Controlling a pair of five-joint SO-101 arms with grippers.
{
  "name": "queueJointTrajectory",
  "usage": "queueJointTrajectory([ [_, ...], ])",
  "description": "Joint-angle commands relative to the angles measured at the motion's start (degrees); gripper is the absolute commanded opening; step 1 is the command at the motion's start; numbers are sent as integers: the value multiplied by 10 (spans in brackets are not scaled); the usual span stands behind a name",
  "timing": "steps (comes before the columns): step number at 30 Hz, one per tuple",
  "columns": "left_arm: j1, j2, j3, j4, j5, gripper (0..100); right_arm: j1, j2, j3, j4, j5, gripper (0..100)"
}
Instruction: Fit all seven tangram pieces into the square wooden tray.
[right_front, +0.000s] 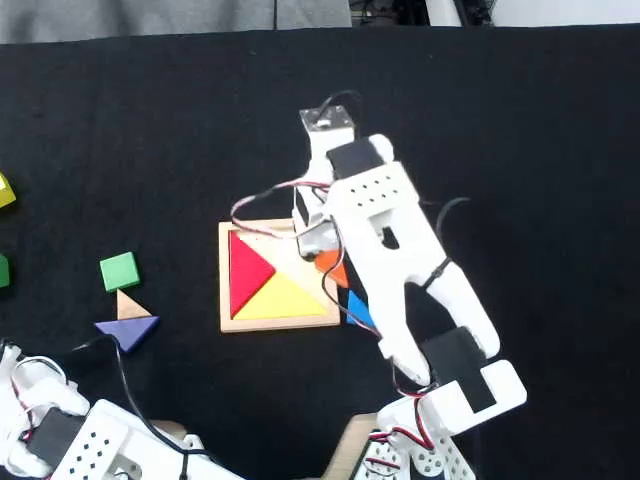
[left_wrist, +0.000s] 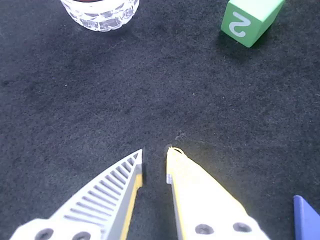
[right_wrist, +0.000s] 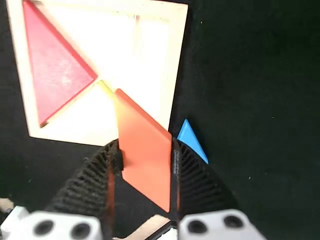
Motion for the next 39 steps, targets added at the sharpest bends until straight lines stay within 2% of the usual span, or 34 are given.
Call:
queueJointTrajectory([
  [1, 9, -5, 9, 4, 3, 95, 11, -30, 28, -47, 9, 11],
  [19, 11, -5, 9, 4, 3, 95, 10, -26, 175, -236, 4, 11],
  [30, 11, -5, 9, 4, 3, 95, 8, -26, 182, -242, -30, 11],
  [33, 11, -5, 9, 4, 3, 95, -6, -25, 184, -241, -76, 11],
  [39, 11, -5, 9, 4, 3, 95, -37, -25, 192, -248, -85, 11],
])
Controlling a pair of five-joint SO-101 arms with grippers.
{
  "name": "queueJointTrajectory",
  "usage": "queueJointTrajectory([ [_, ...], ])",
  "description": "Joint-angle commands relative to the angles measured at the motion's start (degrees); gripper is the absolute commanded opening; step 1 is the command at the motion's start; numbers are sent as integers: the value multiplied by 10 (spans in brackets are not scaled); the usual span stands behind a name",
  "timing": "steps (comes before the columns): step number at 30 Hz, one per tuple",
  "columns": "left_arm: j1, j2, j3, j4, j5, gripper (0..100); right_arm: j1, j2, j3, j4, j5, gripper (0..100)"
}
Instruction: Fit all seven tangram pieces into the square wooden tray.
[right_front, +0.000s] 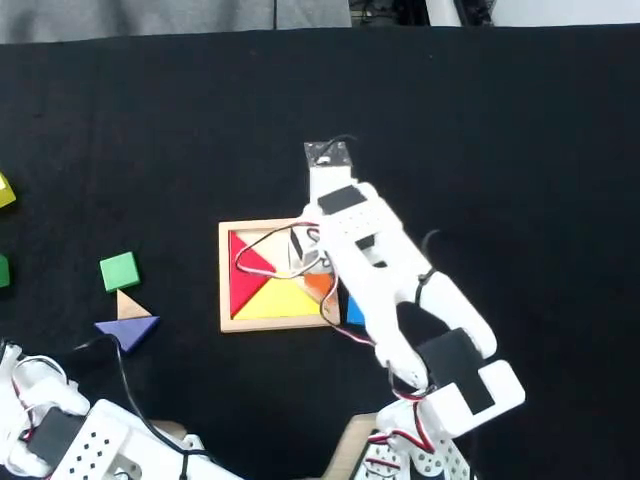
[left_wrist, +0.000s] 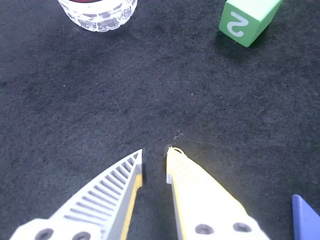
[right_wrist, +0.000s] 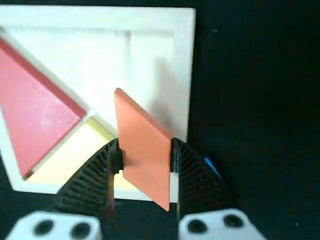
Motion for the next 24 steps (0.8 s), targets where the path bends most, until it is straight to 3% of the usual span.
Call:
queueJointTrajectory([
  [1, 8, -5, 9, 4, 3, 95, -15, -25, 7, -18, -9, 11],
  [7, 8, -5, 9, 3, 3, 95, -15, -25, 46, -72, -8, 11],
  [24, 8, -5, 9, 3, 3, 95, -13, -30, 46, -73, -8, 16],
])
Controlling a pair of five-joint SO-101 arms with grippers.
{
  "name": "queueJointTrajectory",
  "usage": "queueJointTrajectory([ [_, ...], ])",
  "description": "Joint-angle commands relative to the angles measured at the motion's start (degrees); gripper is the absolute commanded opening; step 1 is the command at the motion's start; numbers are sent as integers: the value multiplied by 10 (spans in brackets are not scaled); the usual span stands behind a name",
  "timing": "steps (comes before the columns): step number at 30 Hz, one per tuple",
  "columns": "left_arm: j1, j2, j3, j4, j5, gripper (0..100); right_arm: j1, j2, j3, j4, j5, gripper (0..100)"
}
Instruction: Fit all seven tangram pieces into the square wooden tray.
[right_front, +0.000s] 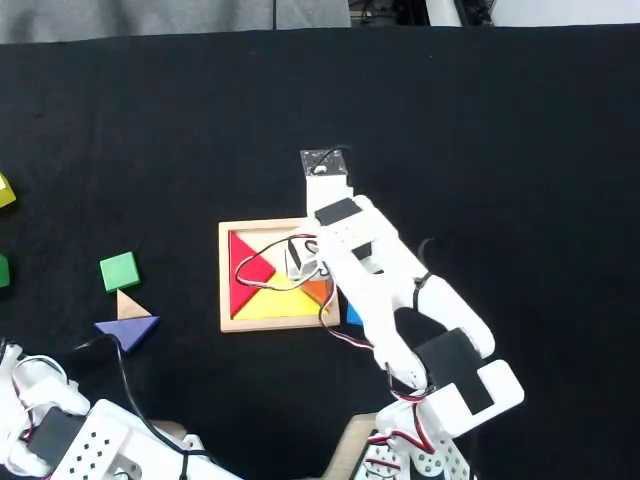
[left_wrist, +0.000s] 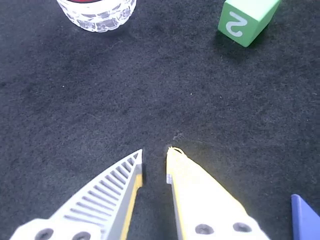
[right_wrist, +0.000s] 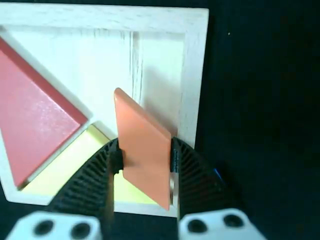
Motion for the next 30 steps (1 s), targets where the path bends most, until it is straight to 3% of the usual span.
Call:
queueJointTrajectory([
  [1, 6, -5, 9, 3, 3, 95, -8, -30, -3, -5, -4, 16],
  [12, 6, -5, 9, 2, 3, 95, -8, -30, -4, 5, 26, 18],
  [18, 6, -5, 9, 2, 3, 95, -10, -30, -3, 6, 26, 134],
  [30, 6, -5, 9, 2, 3, 95, -11, -30, -3, 7, 27, 142],
])
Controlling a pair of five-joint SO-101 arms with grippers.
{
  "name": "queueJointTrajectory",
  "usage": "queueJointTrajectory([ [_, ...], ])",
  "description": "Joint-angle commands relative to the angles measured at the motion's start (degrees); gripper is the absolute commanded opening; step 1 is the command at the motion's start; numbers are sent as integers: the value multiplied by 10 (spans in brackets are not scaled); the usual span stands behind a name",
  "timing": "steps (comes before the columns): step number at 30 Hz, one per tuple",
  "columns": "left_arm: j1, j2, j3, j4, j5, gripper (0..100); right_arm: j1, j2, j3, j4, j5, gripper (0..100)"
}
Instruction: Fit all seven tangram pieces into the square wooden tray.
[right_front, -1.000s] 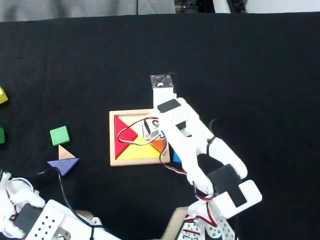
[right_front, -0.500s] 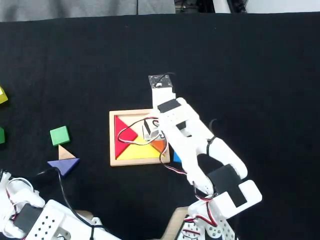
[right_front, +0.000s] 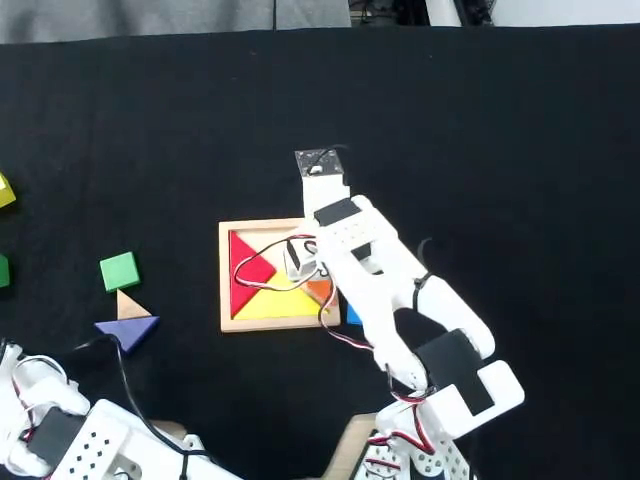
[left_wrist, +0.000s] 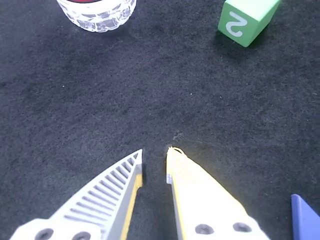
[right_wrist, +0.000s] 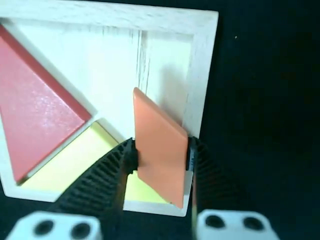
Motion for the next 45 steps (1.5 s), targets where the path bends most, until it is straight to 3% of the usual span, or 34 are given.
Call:
queueJointTrajectory([
  [1, 6, -5, 9, 2, 3, 95, -9, -29, -3, 7, 5, 142],
  [9, 6, -5, 9, 2, 3, 95, -38, -30, -13, 7, 13, 142],
  [30, 6, -5, 9, 2, 3, 95, -14, -30, -54, 54, 18, 145],
  [36, 6, -5, 9, 2, 3, 95, -3, -30, -51, 60, 17, 311],
  [45, 6, -5, 9, 2, 3, 95, -18, -30, -57, 59, 18, 314],
])
